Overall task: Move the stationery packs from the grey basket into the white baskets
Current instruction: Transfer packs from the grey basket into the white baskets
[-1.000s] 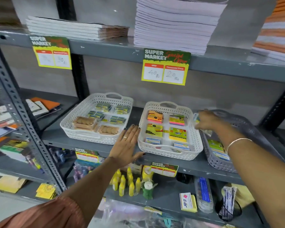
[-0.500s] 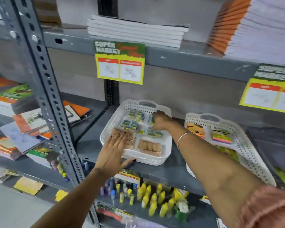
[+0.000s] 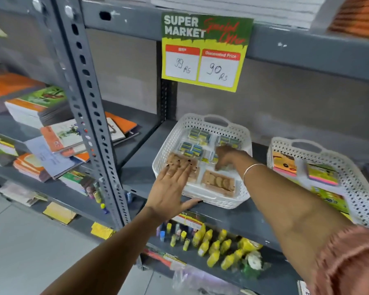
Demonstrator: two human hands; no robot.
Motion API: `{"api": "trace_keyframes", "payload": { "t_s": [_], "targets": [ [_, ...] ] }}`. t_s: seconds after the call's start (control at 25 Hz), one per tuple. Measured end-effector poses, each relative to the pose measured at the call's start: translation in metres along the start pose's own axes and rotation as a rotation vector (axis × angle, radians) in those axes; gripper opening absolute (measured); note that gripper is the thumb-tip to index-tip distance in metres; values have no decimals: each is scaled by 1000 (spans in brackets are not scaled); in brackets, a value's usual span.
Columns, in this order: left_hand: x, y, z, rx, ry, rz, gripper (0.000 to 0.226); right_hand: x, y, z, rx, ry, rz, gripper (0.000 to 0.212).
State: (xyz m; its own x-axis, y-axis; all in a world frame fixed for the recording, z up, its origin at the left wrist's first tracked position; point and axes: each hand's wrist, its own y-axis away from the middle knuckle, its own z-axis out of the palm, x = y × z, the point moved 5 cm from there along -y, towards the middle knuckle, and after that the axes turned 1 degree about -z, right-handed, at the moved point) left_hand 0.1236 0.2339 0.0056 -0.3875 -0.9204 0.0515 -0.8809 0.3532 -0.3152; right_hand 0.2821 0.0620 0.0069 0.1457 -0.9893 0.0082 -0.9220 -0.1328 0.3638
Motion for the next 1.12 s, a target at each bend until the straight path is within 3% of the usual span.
{"api": "trace_keyframes", "payload": {
  "t_s": [0.12,0.32,0.48,0.6,0.68,0.76,0.88,0.96,1.0,1.12],
  "targets": [
    [-1,1,1,7,-19,-3,91,7,9,-9,93,-88,-16,83],
    [2,2,-4,53,-9,-4,92,72,68,-53,434,-241,-56,69],
    [25,7,-9,124,94,-42,92,179,137,-51,587,-326,86,50],
    [105,9,1,186,144,201,83,265,193,-33,647,-341,298,42],
    [153,9,20,154,168,347,80,314,227,-12,609,-333,436,33],
    [178,4,38,94,170,361,80,349,255,13,482,-307,518,30],
    [192,-5,59,-43,158,292,92,366,284,57,94,-204,461,21],
    [196,-12,68,-110,135,232,101,372,291,83,-76,-121,464,22],
    [198,-16,69,-131,131,211,105,378,290,92,-91,-95,455,27],
    [203,-20,70,-144,120,172,109,380,288,95,-82,-53,436,12]
  ]
}}
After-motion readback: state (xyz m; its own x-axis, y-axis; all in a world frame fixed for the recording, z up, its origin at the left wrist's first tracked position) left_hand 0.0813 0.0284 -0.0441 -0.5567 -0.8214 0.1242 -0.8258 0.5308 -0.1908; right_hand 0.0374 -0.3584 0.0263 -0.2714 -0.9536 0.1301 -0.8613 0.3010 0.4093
